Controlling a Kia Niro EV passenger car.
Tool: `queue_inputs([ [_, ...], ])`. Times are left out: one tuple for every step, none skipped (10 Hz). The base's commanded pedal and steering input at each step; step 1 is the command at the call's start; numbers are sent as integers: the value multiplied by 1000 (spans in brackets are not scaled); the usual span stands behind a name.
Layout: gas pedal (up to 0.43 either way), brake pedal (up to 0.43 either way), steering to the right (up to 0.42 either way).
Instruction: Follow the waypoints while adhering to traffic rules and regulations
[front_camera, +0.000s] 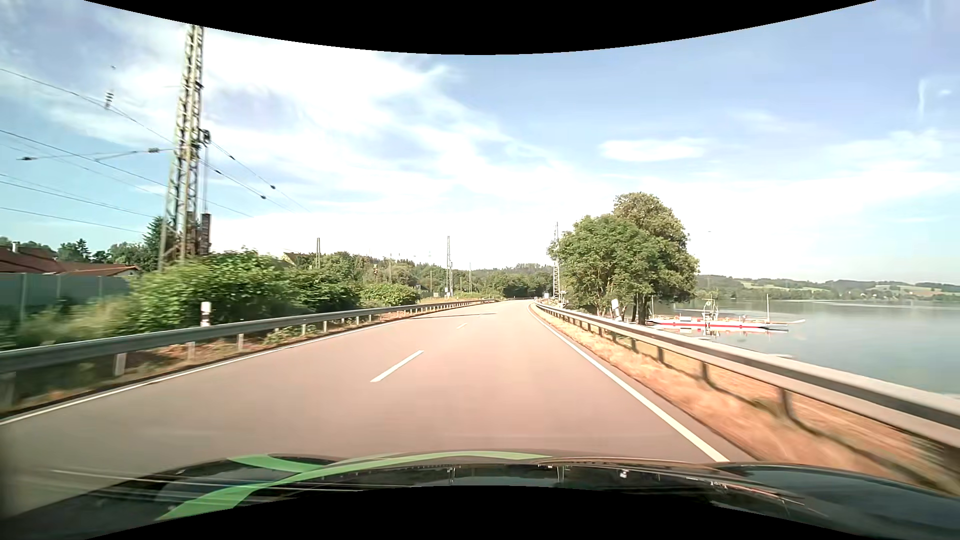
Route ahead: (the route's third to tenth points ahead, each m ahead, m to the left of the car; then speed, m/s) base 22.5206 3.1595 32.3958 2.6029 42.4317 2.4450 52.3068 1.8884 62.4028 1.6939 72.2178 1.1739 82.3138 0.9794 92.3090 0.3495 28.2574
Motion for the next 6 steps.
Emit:
queue_inputs([
  [177, 0, 4],
  [177, 0, 4],
  [177, 0, 4],
  [177, 0, 4],
  [189, 0, 4],
  [197, 0, 4],
])
